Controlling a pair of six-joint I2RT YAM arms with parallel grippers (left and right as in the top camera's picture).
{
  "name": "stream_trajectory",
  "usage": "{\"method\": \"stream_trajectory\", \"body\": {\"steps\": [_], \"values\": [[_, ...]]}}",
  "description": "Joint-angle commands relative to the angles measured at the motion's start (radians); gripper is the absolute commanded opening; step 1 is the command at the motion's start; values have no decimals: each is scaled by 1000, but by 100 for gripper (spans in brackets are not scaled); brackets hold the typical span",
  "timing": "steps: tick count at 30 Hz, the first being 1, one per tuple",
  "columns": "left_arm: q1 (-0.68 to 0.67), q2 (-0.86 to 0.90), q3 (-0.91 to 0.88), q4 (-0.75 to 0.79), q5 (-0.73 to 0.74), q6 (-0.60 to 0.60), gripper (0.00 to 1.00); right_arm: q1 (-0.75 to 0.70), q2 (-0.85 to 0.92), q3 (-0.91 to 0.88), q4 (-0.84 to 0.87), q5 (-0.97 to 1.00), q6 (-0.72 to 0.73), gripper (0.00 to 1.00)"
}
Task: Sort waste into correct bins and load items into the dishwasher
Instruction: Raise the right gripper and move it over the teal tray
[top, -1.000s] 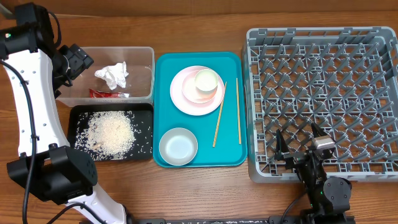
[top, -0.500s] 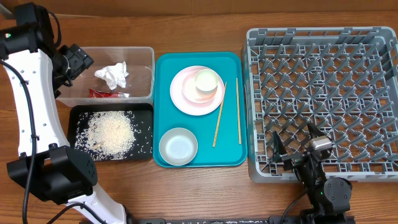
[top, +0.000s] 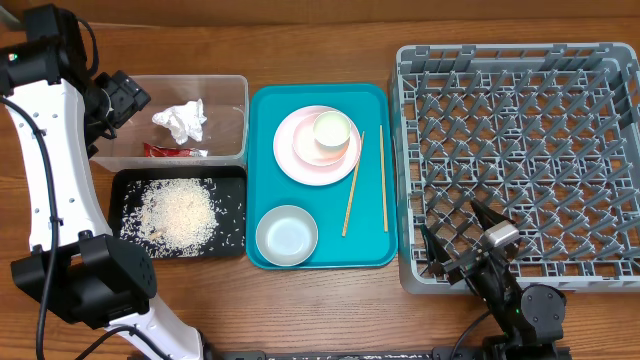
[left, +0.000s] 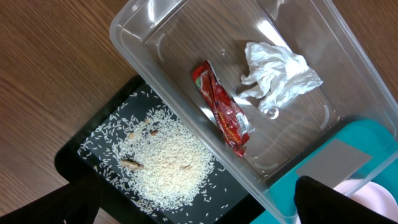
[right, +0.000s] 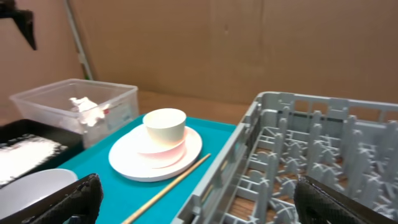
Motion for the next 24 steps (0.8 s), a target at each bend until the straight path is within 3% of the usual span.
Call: {"method": "stream_trajectory", "body": {"steps": [1, 5, 10, 24], "values": [[2, -4, 5, 1, -13, 16, 100, -1, -10, -11, 12, -36, 117, 100], [2, -4, 5, 1, -13, 16, 100, -1, -10, -11, 13, -63, 332, 100], [3, -4, 5, 1, -13, 16, 100, -1, -10, -11, 17, -115, 499, 100], [4, -4, 5, 1, -13, 16, 100, -1, -10, -11, 16, -114, 554, 100]]}}
